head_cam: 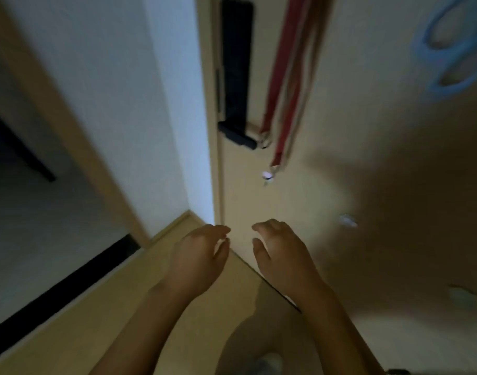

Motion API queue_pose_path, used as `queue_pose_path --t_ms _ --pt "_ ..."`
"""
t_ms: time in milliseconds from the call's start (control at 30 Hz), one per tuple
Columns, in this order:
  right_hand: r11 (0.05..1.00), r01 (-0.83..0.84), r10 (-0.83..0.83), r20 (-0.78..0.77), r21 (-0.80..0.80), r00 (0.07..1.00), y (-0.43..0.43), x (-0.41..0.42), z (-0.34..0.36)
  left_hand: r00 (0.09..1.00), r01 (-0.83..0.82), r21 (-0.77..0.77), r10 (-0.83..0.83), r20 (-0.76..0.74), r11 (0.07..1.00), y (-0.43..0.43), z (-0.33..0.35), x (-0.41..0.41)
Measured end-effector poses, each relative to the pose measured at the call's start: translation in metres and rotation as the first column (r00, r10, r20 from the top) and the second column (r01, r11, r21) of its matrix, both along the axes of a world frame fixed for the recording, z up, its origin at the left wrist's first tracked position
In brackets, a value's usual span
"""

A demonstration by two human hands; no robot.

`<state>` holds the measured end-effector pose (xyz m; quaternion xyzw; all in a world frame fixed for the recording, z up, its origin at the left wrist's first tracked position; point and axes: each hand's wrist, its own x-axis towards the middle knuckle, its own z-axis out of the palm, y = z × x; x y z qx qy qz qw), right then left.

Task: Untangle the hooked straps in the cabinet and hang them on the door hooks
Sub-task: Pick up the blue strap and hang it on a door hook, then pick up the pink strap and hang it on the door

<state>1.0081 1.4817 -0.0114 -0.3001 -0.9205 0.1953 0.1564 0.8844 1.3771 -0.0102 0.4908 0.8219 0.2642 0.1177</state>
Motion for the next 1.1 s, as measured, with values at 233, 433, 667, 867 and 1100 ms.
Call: queue_pose_path --t_ms 233,433,667,867,1100 --pt "0.855 -0.518 0.519 0.052 -0.031 0.853 -0.173 -0.098 -0.024 0.919 -0.394 -0.125 0.392 -0.039 0.91 -0.2 -0.007 -0.044" --pt "0.635 -0.767 0.772 0.116 -0.098 0.624 -0.284 -0.154 -0.022 0.701 -0.711 -0.143 0.71 -0.066 0.689 -0.339 -0.009 -0.051" --pt "0.379 -0.922 0.914 0.188 -0.077 0.36 -0.392 -0.208 -0.029 0.373 -0.917 -0.167 0.927 -0.044 0.362 -0.45 -0.017 -0.048" --pt "0.147 -0.983 0.974 0.19 -0.107 0.125 -0.476 -0.266 -0.026 0.178 -0.966 -0.199 0.983 -0.056 0.164 -0.513 -0.026 -0.068" --pt "-0.041 -0.994 0.983 0.176 -0.101 -0.059 -0.589 -0.371 -0.018 -0.016 -0.966 -0.256 0.996 -0.088 -0.038 -0.606 -0.014 -0.136"
